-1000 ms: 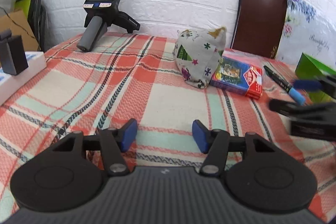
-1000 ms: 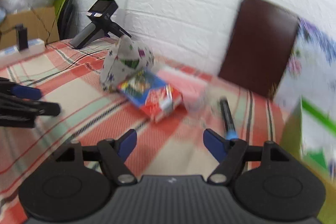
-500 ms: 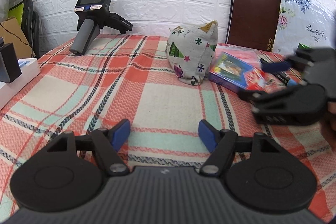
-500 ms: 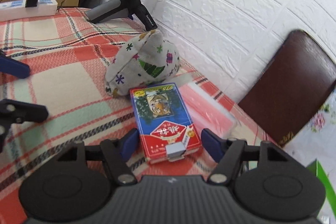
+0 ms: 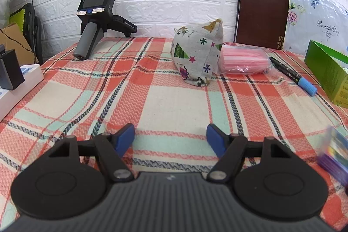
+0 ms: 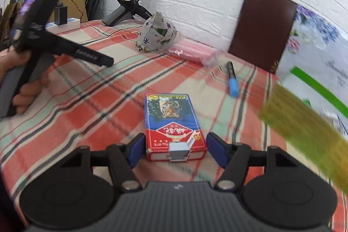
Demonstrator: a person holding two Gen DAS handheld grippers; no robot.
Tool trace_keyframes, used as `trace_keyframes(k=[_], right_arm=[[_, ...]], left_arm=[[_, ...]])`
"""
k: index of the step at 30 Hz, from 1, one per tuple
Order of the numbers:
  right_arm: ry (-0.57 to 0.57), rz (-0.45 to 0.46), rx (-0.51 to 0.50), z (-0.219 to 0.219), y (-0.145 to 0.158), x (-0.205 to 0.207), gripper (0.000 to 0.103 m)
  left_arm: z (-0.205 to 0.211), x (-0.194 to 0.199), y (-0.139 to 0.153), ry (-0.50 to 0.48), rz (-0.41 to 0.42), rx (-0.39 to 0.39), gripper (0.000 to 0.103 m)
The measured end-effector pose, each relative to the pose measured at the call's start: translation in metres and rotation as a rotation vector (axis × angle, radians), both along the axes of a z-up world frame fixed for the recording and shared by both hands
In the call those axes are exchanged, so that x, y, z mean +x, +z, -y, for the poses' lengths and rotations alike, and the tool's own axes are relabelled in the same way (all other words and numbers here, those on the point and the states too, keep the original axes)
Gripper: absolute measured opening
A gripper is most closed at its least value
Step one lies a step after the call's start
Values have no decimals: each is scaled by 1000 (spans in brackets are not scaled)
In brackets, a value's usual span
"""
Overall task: Organize objects
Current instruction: 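Move the left gripper to the blue-and-red card deck, then close the left gripper on the card deck and lift it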
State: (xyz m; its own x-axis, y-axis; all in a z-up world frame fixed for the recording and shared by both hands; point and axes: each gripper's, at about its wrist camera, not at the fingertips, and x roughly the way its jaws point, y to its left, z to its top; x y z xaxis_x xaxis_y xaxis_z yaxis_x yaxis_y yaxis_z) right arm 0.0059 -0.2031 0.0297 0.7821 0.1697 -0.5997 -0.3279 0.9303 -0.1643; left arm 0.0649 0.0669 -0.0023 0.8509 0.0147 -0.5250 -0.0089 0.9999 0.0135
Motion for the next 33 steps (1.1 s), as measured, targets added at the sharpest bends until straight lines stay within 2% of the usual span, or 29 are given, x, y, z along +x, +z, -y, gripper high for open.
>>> trace_keyframes(k=[3, 6, 10, 15, 18, 20, 22, 24, 26, 27, 29, 30, 31, 33], right_arm=[[-59, -46, 120, 13, -6, -18, 76], [-92, -44, 130, 17, -6, -20, 87], [-114, -51, 171, 23, -9, -18, 87], [-109, -32, 165, 22, -12, -21, 87], [-107, -25, 170, 24, -13, -22, 88], [-100, -18, 160, 21, -12, -20, 88], [-89, -17, 150, 20, -11, -16, 88], [-86, -35, 155, 20, -10, -8, 88], [-85, -50, 157, 18, -9, 1, 88], [-78, -52, 155, 16, -8, 5, 82], [-48, -52, 167, 14, -8, 9, 64], [-52, -47, 161, 11, -8, 9, 63], [-54, -45, 154, 10, -8, 8, 62], [-62, -41, 149, 13, -8, 3, 60]], left_arm=[[2, 0, 0, 3, -2, 14, 75], [4, -1, 0, 7, -6, 29, 76], [6, -6, 1, 23, -20, 40, 79], [16, -23, 5, 80, -64, 42, 80], [31, -41, 9, 54, -114, -6, 80], [44, -50, 15, -19, -155, -65, 77], [55, -53, 24, -114, -203, -164, 66], [67, -48, 30, -195, -257, -249, 66], [84, -40, 26, -237, -326, -275, 66], [91, -36, 24, -246, -338, -287, 66], [103, -31, 24, -262, -333, -290, 63], [111, -29, 23, -293, -337, -300, 59], [118, -26, 21, -330, -342, -308, 60], [137, -27, 21, -334, -325, -264, 60]])
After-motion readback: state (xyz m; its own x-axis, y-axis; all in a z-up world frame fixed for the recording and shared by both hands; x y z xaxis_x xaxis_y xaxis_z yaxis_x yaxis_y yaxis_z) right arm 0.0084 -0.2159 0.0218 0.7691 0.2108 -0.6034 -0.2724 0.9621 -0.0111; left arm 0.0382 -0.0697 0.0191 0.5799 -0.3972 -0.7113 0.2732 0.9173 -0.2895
